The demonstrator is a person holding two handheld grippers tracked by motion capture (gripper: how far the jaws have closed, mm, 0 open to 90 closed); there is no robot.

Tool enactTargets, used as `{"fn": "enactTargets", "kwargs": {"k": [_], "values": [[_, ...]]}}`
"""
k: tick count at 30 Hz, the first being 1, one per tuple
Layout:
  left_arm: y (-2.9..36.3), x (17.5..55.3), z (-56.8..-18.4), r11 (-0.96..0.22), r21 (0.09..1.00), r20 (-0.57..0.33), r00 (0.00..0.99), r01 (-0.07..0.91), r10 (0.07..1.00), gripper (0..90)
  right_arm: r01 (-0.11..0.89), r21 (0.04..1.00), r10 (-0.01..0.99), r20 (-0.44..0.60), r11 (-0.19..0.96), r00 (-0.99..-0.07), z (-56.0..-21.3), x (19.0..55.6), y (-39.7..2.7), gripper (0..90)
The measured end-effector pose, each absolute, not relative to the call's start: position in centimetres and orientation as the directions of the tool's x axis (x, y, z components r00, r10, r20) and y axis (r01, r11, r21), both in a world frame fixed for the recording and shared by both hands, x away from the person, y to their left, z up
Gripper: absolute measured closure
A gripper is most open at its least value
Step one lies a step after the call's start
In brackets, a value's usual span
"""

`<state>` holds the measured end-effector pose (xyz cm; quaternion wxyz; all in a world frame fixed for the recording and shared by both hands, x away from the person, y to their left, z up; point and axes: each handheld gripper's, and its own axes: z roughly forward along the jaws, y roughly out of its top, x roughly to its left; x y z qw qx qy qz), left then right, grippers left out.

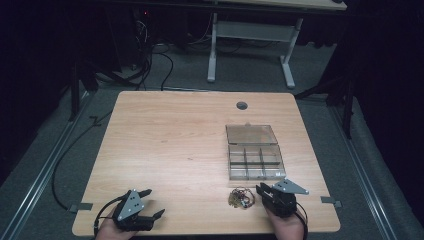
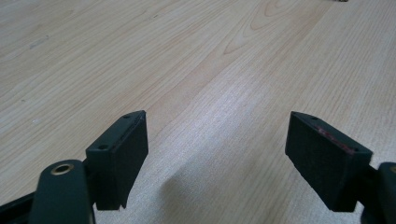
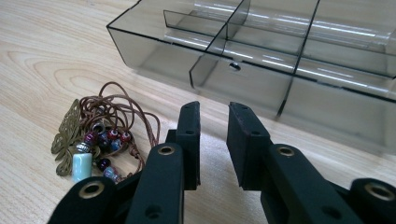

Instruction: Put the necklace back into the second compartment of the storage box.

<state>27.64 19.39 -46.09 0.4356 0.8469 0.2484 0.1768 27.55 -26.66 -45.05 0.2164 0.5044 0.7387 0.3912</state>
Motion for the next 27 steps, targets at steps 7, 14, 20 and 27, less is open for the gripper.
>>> {"fn": "enactTargets", "kwargs": {"k": [7,14,20,27], "values": [[19.4,27.7,-46.1,-0.495,0.826,0.079,0.815,0.268,0.573,21.8,0.589,0.786,0.912,0.087,0.184,-0.402,-45.2,27.4,-26.8,76.8],[19.5,27.6,-46.1,-0.493,0.828,0.078,0.815,0.268,0.574,21.4,0.582,0.792,0.909,0.091,0.181,-0.406,-44.8,27.3,-26.8,77.6],[19.5,27.7,-46.1,-0.491,0.828,0.075,0.813,0.273,0.578,21.3,0.562,0.802,0.897,0.079,0.201,-0.434,-44.1,26.9,-26.1,79.0],[19.6,27.7,-46.1,-0.480,0.834,0.073,0.806,0.274,0.588,21.2,0.538,0.814,0.877,0.079,0.217,-0.474,-43.4,26.5,-25.1,81.2]]}}
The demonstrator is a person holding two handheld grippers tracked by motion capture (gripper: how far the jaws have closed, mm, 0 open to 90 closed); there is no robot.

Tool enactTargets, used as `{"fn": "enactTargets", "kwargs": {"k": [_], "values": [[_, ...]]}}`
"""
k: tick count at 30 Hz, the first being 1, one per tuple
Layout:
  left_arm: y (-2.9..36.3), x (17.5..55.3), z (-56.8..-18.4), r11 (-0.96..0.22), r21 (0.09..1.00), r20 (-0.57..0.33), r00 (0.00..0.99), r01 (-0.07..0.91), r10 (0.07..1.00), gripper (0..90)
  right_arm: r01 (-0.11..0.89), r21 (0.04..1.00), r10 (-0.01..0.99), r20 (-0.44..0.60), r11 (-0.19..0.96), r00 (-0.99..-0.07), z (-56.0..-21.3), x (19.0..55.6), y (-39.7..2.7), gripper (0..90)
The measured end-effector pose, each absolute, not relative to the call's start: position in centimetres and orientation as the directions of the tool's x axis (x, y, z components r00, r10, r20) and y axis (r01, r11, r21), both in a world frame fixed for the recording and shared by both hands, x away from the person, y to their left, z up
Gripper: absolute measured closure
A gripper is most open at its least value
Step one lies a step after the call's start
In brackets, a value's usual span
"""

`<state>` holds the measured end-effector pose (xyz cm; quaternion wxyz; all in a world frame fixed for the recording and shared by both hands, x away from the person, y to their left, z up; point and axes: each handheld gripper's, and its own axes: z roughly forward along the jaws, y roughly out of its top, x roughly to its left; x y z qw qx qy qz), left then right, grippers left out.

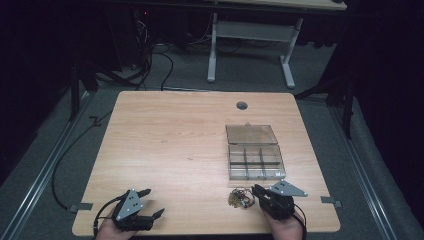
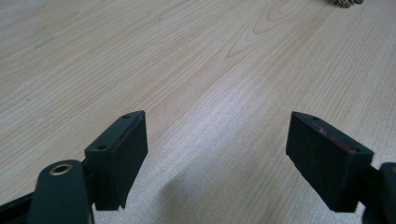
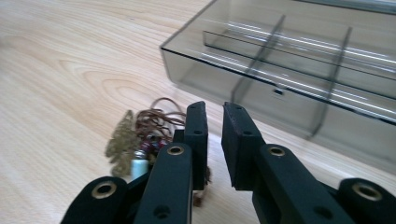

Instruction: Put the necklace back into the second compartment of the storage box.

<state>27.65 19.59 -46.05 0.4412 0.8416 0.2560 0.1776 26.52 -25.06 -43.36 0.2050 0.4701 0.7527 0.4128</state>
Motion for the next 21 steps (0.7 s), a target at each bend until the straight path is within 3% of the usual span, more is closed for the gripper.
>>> {"fn": "enactTargets", "kwargs": {"k": [12,21], "values": [[19.6,27.7,-46.0,-0.479,0.832,0.068,0.805,0.280,0.589,21.1,0.522,0.802,0.805,0.089,0.291,-0.586,-43.5,26.5,-21.7,87.1],[19.6,27.7,-46.0,-0.478,0.834,0.071,0.806,0.275,0.588,21.0,0.550,0.761,0.800,0.068,0.345,-0.596,-44.5,27.5,-20.3,90.0]]}}
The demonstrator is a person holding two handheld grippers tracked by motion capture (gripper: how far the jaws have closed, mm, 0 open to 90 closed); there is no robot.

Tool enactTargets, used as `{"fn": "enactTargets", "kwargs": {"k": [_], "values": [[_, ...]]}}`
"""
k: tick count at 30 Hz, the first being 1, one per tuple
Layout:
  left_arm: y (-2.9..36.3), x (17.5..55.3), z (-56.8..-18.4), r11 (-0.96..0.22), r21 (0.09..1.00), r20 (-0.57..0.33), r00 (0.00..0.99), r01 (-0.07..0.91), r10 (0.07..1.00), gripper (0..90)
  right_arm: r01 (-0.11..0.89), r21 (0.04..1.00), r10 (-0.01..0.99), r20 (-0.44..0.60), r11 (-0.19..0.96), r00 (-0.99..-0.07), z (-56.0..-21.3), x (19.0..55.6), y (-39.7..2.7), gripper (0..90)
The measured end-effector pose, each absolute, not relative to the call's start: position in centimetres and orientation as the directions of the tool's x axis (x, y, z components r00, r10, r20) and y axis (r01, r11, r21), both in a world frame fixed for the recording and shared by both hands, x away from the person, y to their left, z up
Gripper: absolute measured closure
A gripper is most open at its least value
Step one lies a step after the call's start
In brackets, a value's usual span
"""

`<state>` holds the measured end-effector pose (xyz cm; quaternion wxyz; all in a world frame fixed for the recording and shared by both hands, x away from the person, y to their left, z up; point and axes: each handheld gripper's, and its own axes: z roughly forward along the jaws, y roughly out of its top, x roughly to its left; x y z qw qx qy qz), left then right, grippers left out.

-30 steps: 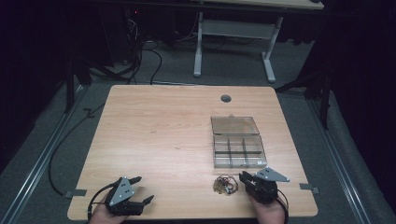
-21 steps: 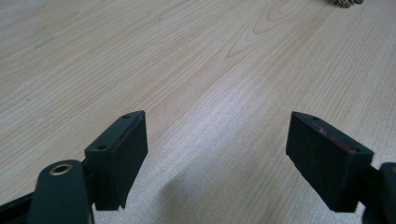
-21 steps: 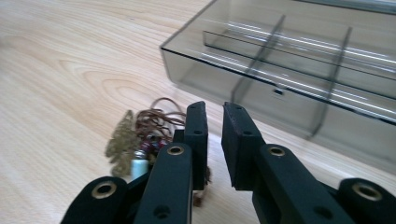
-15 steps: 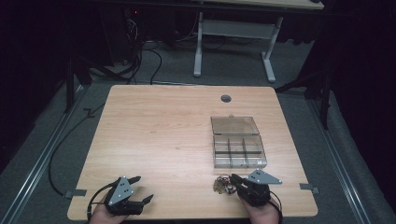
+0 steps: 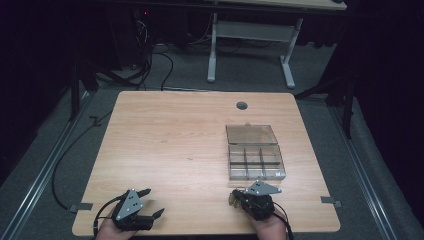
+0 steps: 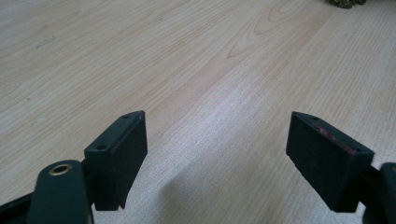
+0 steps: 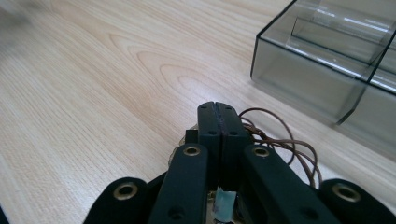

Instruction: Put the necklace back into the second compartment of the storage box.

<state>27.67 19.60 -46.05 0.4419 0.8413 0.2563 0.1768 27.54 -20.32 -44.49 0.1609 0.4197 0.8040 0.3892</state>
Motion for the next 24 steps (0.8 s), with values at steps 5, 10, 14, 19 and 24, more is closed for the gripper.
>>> {"fn": "enactTargets", "kwargs": {"k": [5,10,14,19,24], "values": [[19.6,27.7,-46.0,-0.481,0.832,0.072,0.807,0.275,0.586,21.0,0.562,0.753,0.812,0.063,0.343,-0.580,-44.7,27.5,-20.6,90.0],[19.6,27.7,-46.0,-0.482,0.831,0.070,0.807,0.278,0.586,21.1,0.575,0.748,0.825,0.067,0.330,-0.561,-44.8,27.3,-21.3,90.0],[19.6,27.7,-46.1,-0.483,0.831,0.070,0.807,0.278,0.586,21.1,0.581,0.750,0.838,0.068,0.315,-0.542,-44.8,27.2,-22.2,90.0],[19.6,27.7,-46.1,-0.482,0.831,0.070,0.807,0.279,0.587,21.1,0.595,0.750,0.859,0.071,0.289,-0.507,-44.8,27.1,-23.4,90.0],[19.6,27.7,-46.0,-0.483,0.831,0.069,0.810,0.276,0.583,21.1,0.605,0.751,0.880,0.068,0.266,-0.471,-44.9,26.7,-24.6,90.0]]}}
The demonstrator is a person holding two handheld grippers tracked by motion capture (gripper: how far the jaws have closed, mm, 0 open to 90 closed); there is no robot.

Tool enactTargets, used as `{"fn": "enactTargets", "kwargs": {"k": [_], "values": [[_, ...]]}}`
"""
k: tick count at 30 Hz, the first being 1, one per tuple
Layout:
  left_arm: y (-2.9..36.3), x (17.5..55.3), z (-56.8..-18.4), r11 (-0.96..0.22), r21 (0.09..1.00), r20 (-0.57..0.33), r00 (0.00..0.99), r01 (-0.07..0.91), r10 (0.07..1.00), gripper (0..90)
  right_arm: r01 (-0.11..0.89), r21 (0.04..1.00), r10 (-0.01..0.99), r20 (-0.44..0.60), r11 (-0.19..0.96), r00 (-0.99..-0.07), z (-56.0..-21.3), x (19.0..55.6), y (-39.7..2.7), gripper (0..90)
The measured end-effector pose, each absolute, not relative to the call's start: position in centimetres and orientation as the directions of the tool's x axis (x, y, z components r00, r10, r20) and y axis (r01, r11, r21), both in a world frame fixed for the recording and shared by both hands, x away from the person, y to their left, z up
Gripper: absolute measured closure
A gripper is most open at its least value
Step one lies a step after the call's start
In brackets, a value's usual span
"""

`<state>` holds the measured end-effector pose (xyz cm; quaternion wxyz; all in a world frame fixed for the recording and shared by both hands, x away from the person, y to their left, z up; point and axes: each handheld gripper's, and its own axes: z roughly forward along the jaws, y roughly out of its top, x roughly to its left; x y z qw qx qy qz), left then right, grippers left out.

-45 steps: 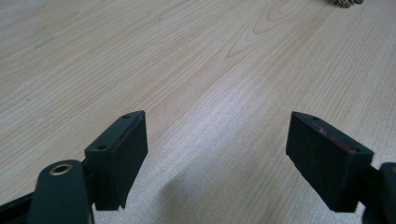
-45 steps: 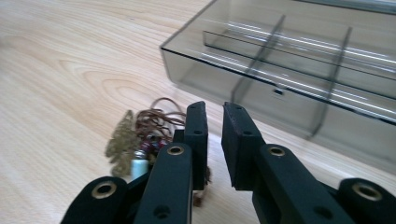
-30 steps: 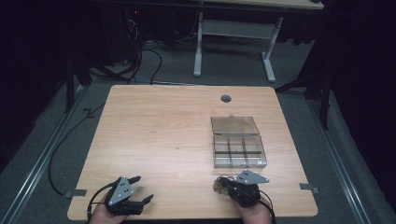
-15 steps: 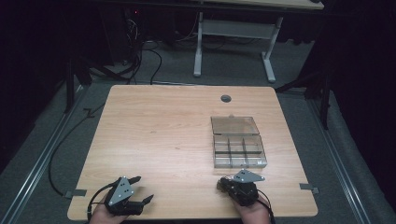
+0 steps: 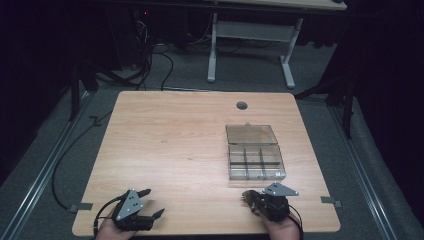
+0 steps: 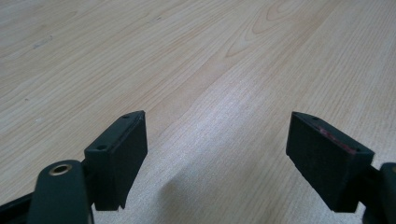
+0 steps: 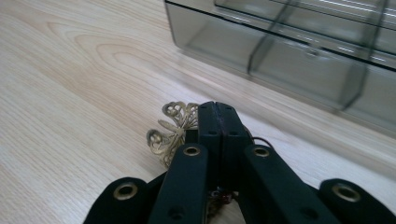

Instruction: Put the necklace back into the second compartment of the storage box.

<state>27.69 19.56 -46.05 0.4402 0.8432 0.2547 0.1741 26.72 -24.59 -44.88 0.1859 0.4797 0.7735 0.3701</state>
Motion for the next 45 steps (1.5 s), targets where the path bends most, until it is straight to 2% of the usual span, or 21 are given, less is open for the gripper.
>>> {"fn": "enactTargets", "kwargs": {"k": [15,22,27,32,45], "values": [[19.5,27.7,-46.1,-0.485,0.829,0.067,0.812,0.278,0.580,21.1,0.633,0.746,0.930,0.050,0.207,-0.364,-44.7,26.2,-27.8,90.0],[19.5,27.7,-46.1,-0.485,0.830,0.069,0.812,0.276,0.580,21.1,0.641,0.746,0.933,0.078,0.180,-0.352,-44.6,26.1,-28.5,90.0],[19.5,27.7,-46.1,-0.485,0.830,0.067,0.813,0.276,0.578,21.2,0.608,0.777,0.940,0.062,0.166,-0.336,-43.7,25.7,-29.1,90.0],[19.5,27.7,-46.1,-0.486,0.829,0.067,0.814,0.277,0.577,21.2,0.633,0.761,0.950,0.075,0.142,-0.303,-44.1,25.9,-30.2,90.0],[19.5,27.7,-46.1,-0.487,0.829,0.070,0.814,0.274,0.577,21.2,0.653,0.739,0.941,0.077,0.169,-0.331,-44.8,25.2,-29.2,89.3]]}}
